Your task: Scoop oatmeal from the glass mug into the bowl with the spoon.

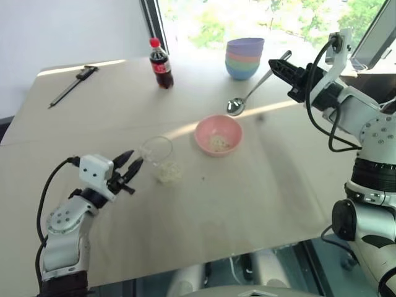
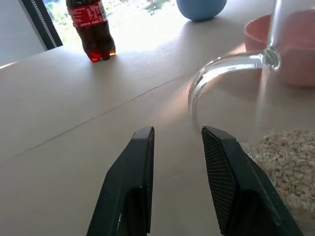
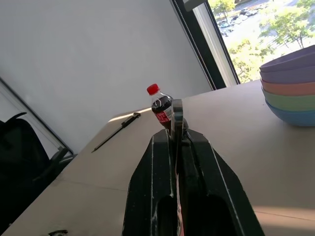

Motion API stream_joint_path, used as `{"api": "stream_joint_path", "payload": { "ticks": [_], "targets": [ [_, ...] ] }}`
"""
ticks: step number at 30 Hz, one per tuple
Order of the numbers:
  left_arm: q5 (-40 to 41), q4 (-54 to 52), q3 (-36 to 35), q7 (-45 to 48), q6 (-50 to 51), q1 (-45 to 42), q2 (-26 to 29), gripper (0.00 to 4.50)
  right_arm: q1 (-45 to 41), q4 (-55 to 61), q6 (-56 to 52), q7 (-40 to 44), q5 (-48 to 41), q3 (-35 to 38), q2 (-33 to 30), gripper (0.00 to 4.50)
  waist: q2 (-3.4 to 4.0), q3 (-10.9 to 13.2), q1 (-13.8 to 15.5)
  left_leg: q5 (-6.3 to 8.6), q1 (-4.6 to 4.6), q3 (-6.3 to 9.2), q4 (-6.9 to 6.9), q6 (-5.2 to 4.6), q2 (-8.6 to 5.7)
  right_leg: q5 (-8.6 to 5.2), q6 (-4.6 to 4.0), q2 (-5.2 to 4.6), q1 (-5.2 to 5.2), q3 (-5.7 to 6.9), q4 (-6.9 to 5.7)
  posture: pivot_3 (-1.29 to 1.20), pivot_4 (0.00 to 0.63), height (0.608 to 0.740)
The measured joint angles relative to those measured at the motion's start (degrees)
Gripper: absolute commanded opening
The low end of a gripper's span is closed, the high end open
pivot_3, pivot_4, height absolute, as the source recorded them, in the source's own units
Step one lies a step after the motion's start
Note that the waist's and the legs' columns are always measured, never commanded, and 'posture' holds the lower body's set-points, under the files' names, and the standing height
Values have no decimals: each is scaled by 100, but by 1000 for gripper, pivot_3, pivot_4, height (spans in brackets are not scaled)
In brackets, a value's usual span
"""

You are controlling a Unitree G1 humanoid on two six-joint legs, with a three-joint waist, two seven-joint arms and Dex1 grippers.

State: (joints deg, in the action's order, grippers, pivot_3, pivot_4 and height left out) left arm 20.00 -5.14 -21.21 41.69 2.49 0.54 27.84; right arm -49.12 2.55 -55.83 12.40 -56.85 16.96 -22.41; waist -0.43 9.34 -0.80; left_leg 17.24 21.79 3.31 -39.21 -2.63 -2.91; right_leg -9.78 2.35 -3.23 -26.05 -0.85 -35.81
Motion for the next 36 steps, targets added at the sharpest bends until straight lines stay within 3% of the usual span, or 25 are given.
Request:
{"api": "stream_joint_path", "payload": {
  "ticks": [36],
  "targets": [
    [163,1435,606,485,209,-1250,200,1610,252,193,76,-51,28,45,35,0,0,0,1,-2,2,0,0,4,-2,0,0,2,-3,3,-1,0,150,740]
  ]
}}
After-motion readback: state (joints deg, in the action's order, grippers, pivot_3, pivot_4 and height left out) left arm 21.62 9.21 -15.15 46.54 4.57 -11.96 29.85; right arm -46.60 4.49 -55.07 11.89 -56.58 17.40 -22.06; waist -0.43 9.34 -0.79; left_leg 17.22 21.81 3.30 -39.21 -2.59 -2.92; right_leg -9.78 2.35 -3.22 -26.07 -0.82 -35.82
